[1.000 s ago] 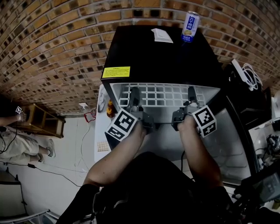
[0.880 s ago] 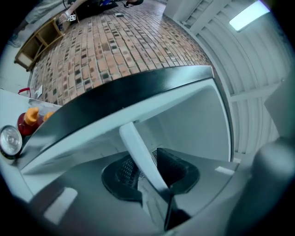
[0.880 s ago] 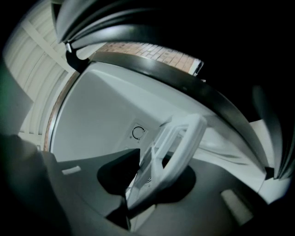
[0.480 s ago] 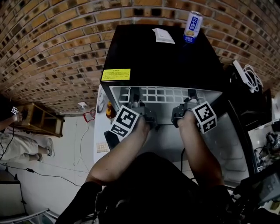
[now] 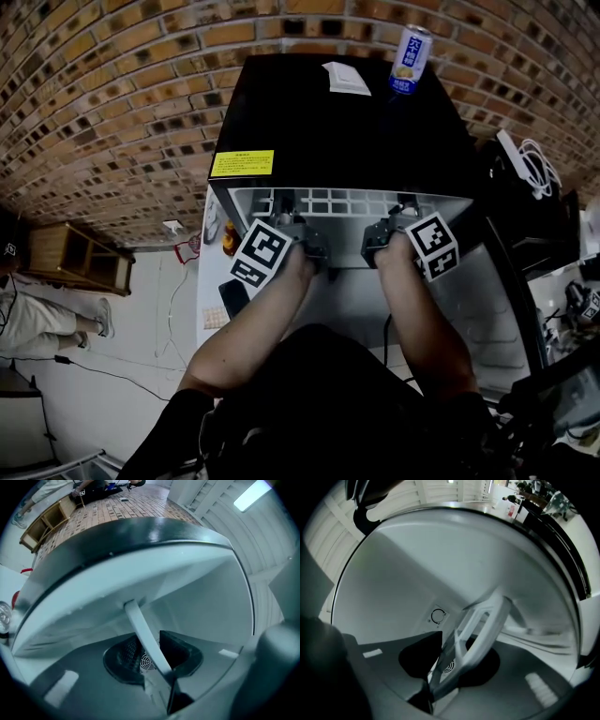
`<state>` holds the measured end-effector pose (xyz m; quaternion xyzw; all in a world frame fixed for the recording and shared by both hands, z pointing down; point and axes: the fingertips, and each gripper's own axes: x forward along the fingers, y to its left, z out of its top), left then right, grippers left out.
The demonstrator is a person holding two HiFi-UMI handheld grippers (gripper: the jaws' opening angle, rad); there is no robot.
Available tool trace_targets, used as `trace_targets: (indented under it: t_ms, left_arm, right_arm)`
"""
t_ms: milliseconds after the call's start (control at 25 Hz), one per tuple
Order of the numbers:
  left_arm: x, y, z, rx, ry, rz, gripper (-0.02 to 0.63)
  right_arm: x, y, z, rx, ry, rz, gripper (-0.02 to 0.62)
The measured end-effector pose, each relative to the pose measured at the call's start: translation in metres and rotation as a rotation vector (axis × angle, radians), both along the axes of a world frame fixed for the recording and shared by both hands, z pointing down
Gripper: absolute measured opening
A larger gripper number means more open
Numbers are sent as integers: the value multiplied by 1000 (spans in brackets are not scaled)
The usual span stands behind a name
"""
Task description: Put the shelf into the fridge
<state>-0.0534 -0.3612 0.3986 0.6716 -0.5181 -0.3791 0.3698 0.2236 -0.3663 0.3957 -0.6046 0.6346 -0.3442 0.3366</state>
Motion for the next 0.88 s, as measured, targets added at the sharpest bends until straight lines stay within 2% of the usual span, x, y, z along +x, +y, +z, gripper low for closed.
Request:
trace_targets:
  t_ms: [280, 480, 720, 880]
  left_arm:
    - [4, -3, 1, 6, -10, 46, 96]
    - [7, -5, 3, -25, -22, 89, 95]
    - [10, 5, -1, 4, 14, 130, 93]
    - [13, 12, 0, 1, -2, 152, 95]
  right_arm:
    - [2, -2, 2, -7, -6, -2, 107]
    - [1, -4, 5, -29, -10, -3, 110]
    - [-3, -6, 0, 2, 18, -28, 110]
    - [-6, 5, 7, -3, -11, -30, 158]
